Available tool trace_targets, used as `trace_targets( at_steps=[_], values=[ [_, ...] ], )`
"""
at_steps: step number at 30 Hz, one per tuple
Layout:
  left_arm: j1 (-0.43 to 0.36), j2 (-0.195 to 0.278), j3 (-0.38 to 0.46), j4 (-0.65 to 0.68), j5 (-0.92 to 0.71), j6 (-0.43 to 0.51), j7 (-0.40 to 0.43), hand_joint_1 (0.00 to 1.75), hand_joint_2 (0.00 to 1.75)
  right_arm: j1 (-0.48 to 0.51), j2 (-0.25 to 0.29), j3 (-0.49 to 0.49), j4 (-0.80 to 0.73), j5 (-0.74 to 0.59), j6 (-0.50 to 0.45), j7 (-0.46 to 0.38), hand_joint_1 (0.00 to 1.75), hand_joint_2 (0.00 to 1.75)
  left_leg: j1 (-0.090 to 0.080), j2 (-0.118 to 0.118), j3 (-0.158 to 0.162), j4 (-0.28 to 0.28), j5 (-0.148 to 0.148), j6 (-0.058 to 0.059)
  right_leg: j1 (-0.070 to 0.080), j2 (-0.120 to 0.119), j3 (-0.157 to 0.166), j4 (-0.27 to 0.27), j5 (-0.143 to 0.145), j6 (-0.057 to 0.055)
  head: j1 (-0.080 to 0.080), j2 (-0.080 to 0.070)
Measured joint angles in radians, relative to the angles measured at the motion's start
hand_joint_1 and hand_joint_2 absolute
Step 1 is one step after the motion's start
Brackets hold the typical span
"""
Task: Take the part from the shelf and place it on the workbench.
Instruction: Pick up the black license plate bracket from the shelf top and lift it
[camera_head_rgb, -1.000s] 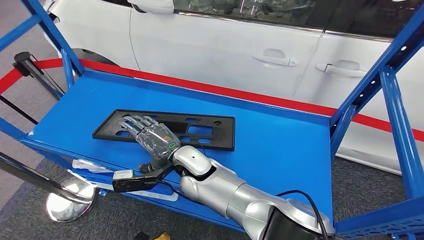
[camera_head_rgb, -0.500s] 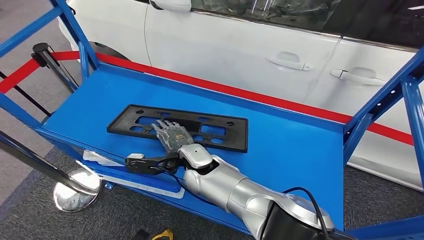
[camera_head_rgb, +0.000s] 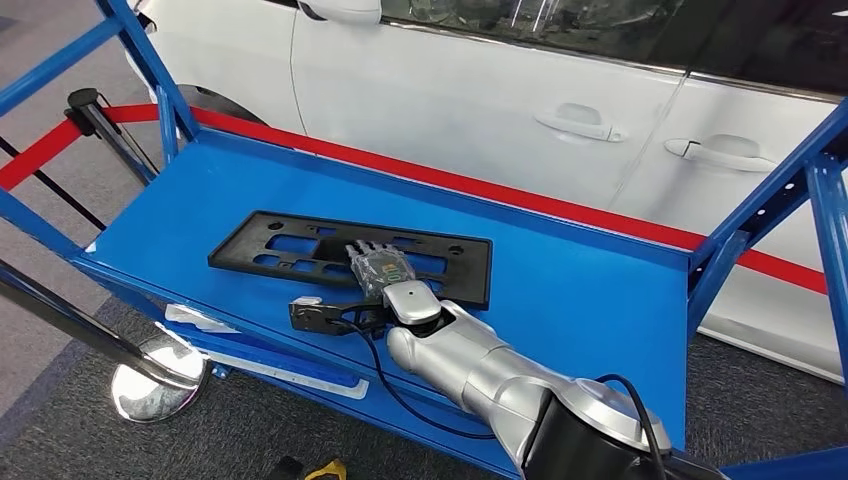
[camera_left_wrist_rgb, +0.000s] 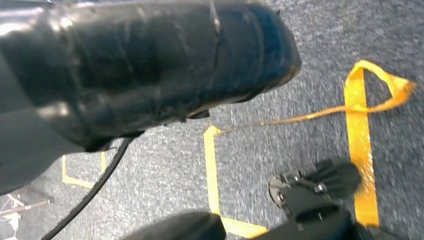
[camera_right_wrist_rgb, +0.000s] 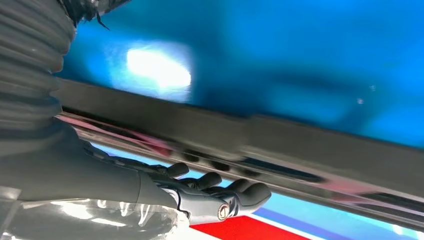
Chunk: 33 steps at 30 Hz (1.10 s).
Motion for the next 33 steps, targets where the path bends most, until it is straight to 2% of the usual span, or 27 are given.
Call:
trace_targets(
  at_steps=[2, 4, 5, 6, 7, 9, 10, 11, 12, 15, 16, 17, 19, 20, 21, 22, 24, 26, 27, 30, 32, 33],
  values=[
    [0.0, -0.002, 0.0, 0.0, -0.001, 0.002, -0.001, 0.0, 0.0, -0.002, 0.002, 0.0, 0.007, 0.007, 0.003, 0.006, 0.0, 1.75, 0.002, 0.005, -0.028, 0.068, -0.041, -0.009, -0.003, -0.003, 0.006, -0.007, 0.003, -0.009, -0.004, 0.0],
    [0.0, -0.004, -0.002, 0.0, -0.003, 0.004, -0.003, 0.0, 0.0, 0.0, 0.002, 0.0, 0.016, 0.008, -0.013, 0.008, 0.0, 1.75, 0.003, 0.007, -0.087, 0.198, -0.099, -0.015, -0.002, -0.004, 0.008, -0.009, 0.003, -0.013, -0.006, 0.0],
    [0.001, -0.004, -0.003, 0.0, -0.005, 0.003, -0.003, 0.0, 0.0, 0.002, 0.002, 0.0, 0.021, 0.006, -0.029, 0.009, 0.0, 1.75, 0.003, 0.008, -0.113, 0.25, -0.114, -0.016, -0.001, -0.005, 0.008, -0.009, 0.003, -0.013, -0.006, 0.0],
    [0.002, -0.004, -0.005, 0.0, -0.007, 0.002, -0.004, 0.0, 0.0, 0.004, 0.001, 0.0, 0.024, 0.004, -0.047, 0.008, 0.0, 1.75, 0.003, 0.008, -0.123, 0.269, -0.111, -0.016, -0.001, -0.005, 0.008, -0.009, 0.002, -0.013, -0.006, 0.0],
    [0.003, -0.004, -0.007, 0.0, -0.009, 0.001, -0.004, 0.0, 0.0, 0.005, 0.001, 0.0, 0.028, 0.003, -0.061, 0.008, 0.0, 1.75, 0.003, 0.008, -0.114, 0.248, -0.09, -0.015, -0.001, -0.004, 0.008, -0.009, 0.002, -0.014, -0.006, 0.0],
    [0.002, -0.005, -0.011, 0.0, -0.011, -0.001, -0.004, 0.0, 0.0, 0.005, 0.001, 0.0, 0.033, 0.001, -0.076, 0.006, 0.0, 1.75, 0.003, 0.011, -0.052, 0.117, -0.025, -0.01, -0.001, -0.003, 0.011, -0.009, 0.002, -0.013, -0.006, 0.0],
    [0.0, -0.006, -0.013, 0.0, -0.012, -0.001, -0.004, 0.0, 0.0, 0.004, 0.001, 0.0, 0.036, 0.001, -0.079, 0.006, 0.0, 1.75, 0.0, 0.012, -0.019, 0.051, -0.004, -0.007, 0.001, -0.003, 0.011, -0.009, 0.002, -0.011, -0.006, 0.0],
    [-0.001, -0.006, -0.015, 0.0, -0.012, -0.002, -0.004, 0.0, 0.0, 0.003, 0.001, 0.0, 0.039, 0.001, -0.081, 0.006, 0.0, 1.75, -0.002, 0.013, 0.003, 0.007, 0.007, -0.003, 0.002, -0.003, 0.011, -0.009, 0.002, -0.008, -0.006, 0.0],
    [-0.002, -0.007, -0.017, 0.0, -0.012, -0.002, -0.005, 0.0, 0.0, 0.003, 0.001, 0.0, 0.041, 0.001, -0.083, 0.005, 0.0, 1.75, -0.006, 0.013, 0.014, -0.014, 0.007, 0.0, 0.003, -0.003, 0.01, -0.009, 0.002, -0.004, -0.005, 0.0],
    [-0.002, -0.009, -0.022, 0.0, -0.013, -0.002, -0.006, 0.0, 0.0, 0.002, 0.0, 0.0, 0.047, 0.001, -0.085, 0.005, 0.0, 1.75, -0.006, 0.012, 0.02, -0.026, 0.012, 0.016, 0.002, -0.003, 0.008, -0.005, -0.002, 0.012, -0.004, 0.0],
    [-0.002, -0.01, -0.023, 0.0, -0.013, -0.002, -0.006, 0.0, 0.0, 0.002, 0.0, 0.0, 0.049, 0.001, -0.085, 0.005, 0.0, 1.75, -0.004, 0.013, 0.023, -0.031, 0.015, 0.022, 0.002, -0.002, 0.0, 0.014, -0.015, 0.017, -0.004, 0.0],
    [-0.002, -0.011, -0.023, 0.0, -0.013, -0.002, -0.006, 0.0, 0.0, 0.002, -0.001, 0.0, 0.051, 0.001, -0.085, 0.005, 0.0, 1.75, -0.001, 0.014, 0.025, -0.036, 0.018, 0.029, 0.003, -0.002, -0.017, 0.052, -0.039, 0.02, -0.003, 0.0],
    [-0.003, -0.011, -0.023, 0.0, -0.014, -0.002, -0.006, 0.0, 0.0, 0.003, -0.003, 0.0, 0.056, 0.001, -0.086, 0.005, 0.0, 1.75, -0.002, 0.014, 0.025, -0.036, 0.019, 0.035, 0.003, -0.002, -0.073, 0.173, -0.101, 0.023, -0.002, 0.0],
    [-0.003, -0.011, -0.024, 0.0, -0.014, -0.002, -0.006, 0.0, 0.0, 0.004, -0.005, 0.0, 0.058, 0.001, -0.086, 0.005, 0.0, 1.75, -0.002, 0.014, 0.025, -0.035, 0.019, 0.037, 0.002, -0.002, -0.099, 0.228, -0.12, 0.024, -0.002, 0.0],
    [-0.003, -0.011, -0.024, 0.0, -0.014, -0.002, -0.006, 0.0, 0.0, 0.004, -0.006, 0.0, 0.06, 0.0, -0.087, 0.005, 0.0, 1.75, -0.002, 0.014, 0.025, -0.034, 0.018, 0.037, 0.002, -0.002, -0.112, 0.255, -0.122, 0.025, -0.002, 0.0],
    [-0.002, -0.012, -0.024, 0.0, -0.014, -0.002, -0.006, 0.0, 0.0, 0.004, -0.007, 0.0, 0.062, 0.0, -0.087, 0.004, 0.0, 1.75, -0.002, 0.013, 0.025, -0.032, 0.017, 0.036, 0.001, -0.002, -0.107, 0.246, -0.106, 0.025, -0.001, 0.0],
    [-0.002, -0.014, -0.024, 0.0, -0.014, -0.003, -0.006, 0.0, 0.0, 0.003, -0.007, 0.0, 0.063, -0.001, -0.087, 0.004, 0.0, 1.75, -0.001, 0.01, 0.026, -0.025, 0.012, 0.032, -0.002, -0.002, -0.051, 0.131, -0.044, 0.022, -0.001, 0.0],
    [-0.003, -0.016, -0.024, 0.0, -0.014, -0.003, -0.006, 0.0, 0.0, 0.001, -0.007, 0.0, 0.063, -0.001, -0.088, 0.004, 0.0, 1.75, -0.004, 0.007, 0.022, -0.015, 0.005, 0.023, -0.002, 0.0, 0.002, 0.025, -0.01, 0.017, -0.002, 0.0],
    [-0.003, -0.016, -0.024, 0.0, -0.014, -0.003, -0.006, 0.0, 0.0, 0.001, -0.007, 0.0, 0.064, -0.001, -0.088, 0.004, 0.0, 1.75, -0.005, 0.006, 0.02, -0.012, 0.004, 0.018, 0.0, 0.001, 0.012, 0.004, -0.009, 0.014, -0.002, 0.0],
    [-0.003, -0.016, -0.024, 0.0, -0.014, -0.002, -0.006, 0.0, 0.0, -0.001, -0.006, 0.0, 0.064, -0.001, -0.088, 0.004, 0.0, 1.75, -0.003, 0.006, 0.019, -0.012, 0.003, 0.003, 0.002, 0.001, 0.016, -0.005, -0.005, 0.0, -0.003, 0.0],
    [-0.003, -0.016, -0.025, 0.0, -0.014, -0.003, -0.007, 0.0, 0.0, -0.002, -0.006, 0.0, 0.065, -0.001, -0.095, 0.004, 0.0, 1.75, 0.0, 0.008, 0.0, 0.033, -0.029, -0.006, -0.003, 0.0, 0.02, -0.013, 0.0, -0.009, -0.006, 0.0],
    [-0.003, -0.016, -0.025, 0.0, -0.014, -0.003, -0.007, 0.0, 0.0, -0.001, -0.006, 0.0, 0.066, -0.001, -0.105, 0.004, 0.0, 1.75, 0.001, 0.009, -0.024, 0.084, -0.057, -0.01, -0.003, -0.001, 0.02, -0.015, 0.002, -0.012, -0.007, 0.0]
  ],
)
